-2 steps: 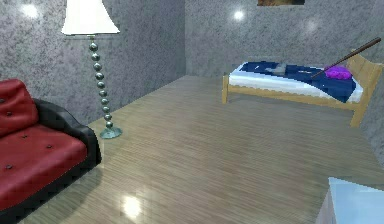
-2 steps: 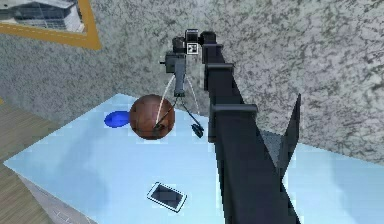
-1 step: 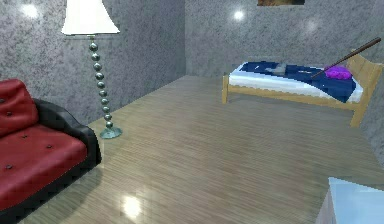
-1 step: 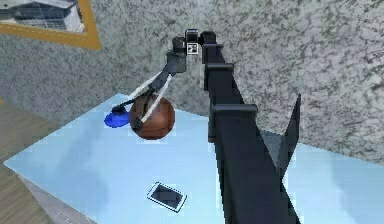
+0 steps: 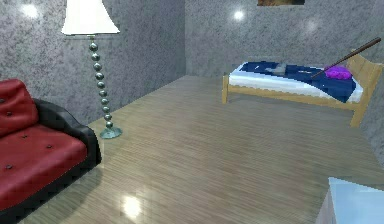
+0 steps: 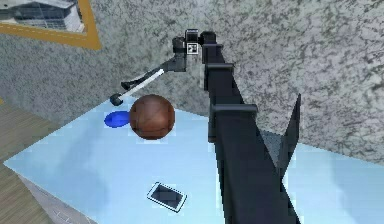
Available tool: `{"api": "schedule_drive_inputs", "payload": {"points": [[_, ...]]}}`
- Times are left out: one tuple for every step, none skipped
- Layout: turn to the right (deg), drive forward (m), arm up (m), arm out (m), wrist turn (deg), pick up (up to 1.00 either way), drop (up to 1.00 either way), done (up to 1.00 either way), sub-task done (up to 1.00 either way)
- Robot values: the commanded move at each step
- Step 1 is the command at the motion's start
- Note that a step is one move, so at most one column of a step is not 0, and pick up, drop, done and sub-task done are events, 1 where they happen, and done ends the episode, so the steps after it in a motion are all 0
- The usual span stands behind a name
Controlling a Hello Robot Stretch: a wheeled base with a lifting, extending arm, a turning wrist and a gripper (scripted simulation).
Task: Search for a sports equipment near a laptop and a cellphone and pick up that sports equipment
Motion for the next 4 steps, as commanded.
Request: {"api": "schedule_drive_inputs", "payload": {"points": [[0.0, 0.00, 0.00, 0.00, 39.0, 0.00, 0.00, 0.00, 0.00], [0.0, 0.00, -0.24, 0.00, 0.0, 0.00, 0.00, 0.00, 0.00], [0.0, 0.00, 0.00, 0.00, 0.0, 1.00, 0.00, 0.00, 0.00], [0.0, 0.00, 0.10, 0.00, 0.0, 0.00, 0.00, 0.00, 0.00]]}}
